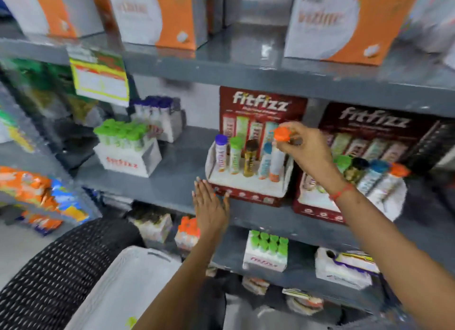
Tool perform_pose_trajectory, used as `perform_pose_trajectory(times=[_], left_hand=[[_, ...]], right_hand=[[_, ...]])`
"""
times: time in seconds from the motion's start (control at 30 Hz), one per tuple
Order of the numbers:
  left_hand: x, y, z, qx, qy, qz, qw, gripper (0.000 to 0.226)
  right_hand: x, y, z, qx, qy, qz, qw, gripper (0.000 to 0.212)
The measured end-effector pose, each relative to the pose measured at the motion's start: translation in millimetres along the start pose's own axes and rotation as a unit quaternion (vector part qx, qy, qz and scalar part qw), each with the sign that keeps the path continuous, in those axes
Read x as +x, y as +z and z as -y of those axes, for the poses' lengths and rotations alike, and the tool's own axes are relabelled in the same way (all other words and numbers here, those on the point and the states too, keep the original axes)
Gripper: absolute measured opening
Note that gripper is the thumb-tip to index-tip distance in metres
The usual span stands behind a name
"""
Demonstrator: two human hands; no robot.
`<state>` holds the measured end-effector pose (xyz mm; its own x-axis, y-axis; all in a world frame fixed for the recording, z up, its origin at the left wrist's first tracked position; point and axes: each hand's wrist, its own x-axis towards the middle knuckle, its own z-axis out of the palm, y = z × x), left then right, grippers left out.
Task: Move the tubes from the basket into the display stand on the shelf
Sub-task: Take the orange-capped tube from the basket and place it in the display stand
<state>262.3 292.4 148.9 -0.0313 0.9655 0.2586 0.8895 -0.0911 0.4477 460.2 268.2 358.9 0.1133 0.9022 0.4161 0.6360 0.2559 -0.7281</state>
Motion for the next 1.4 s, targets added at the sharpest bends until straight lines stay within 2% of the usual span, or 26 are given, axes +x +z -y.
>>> perform_pose_trajectory(times=[0.17, 0.27, 0.47, 0.67, 0.8, 0.9, 1.2, 1.4], left_hand=[[-5.4, 14.8, 0.8, 0.015, -0.026, 0.036, 0.999, 0.086], [-4.5, 18.4, 2.8, 0.032, -0.028, 0.038, 0.998, 0.087], [-4.6, 19.7, 2.1, 0.066, -0.040, 0.060, 0.995, 0.083], [-4.7, 19.1, 2.3, 0.074, -0.045, 0.064, 0.994, 0.082], [-5.2, 18.2, 2.0, 0.084, -0.046, 0.064, 0.993, 0.079], [-5.6, 17.3, 1.3, 0.081, -0.047, 0.069, 0.993, 0.079], [-6.7, 15.5, 1.9, 0.071, -0.043, 0.078, 0.993, 0.085], [-4.9, 15.2, 3.0, 0.065, -0.043, 0.086, 0.993, 0.089]], right_hand=[[17.3, -25.6, -3.2, -0.116, -0.016, 0.067, 0.991, 0.031], [20.2, -29.9, -2.1, -0.141, 0.008, 0.099, 0.985, 0.029], [30.3, -26.7, -4.6, -0.170, 0.088, 0.119, 0.974, 0.017], [37.6, -25.8, -4.2, -0.298, 0.069, 0.110, 0.946, 0.026], [40.9, -25.6, -4.7, -0.294, 0.096, 0.140, 0.941, 0.042], [40.9, -23.2, -4.2, -0.282, 0.112, 0.156, 0.940, 0.045], [37.0, -15.2, -4.2, -0.274, 0.085, 0.191, 0.939, 0.027], [28.4, -2.5, -6.6, -0.295, 0.086, 0.202, 0.930, 0.025]])
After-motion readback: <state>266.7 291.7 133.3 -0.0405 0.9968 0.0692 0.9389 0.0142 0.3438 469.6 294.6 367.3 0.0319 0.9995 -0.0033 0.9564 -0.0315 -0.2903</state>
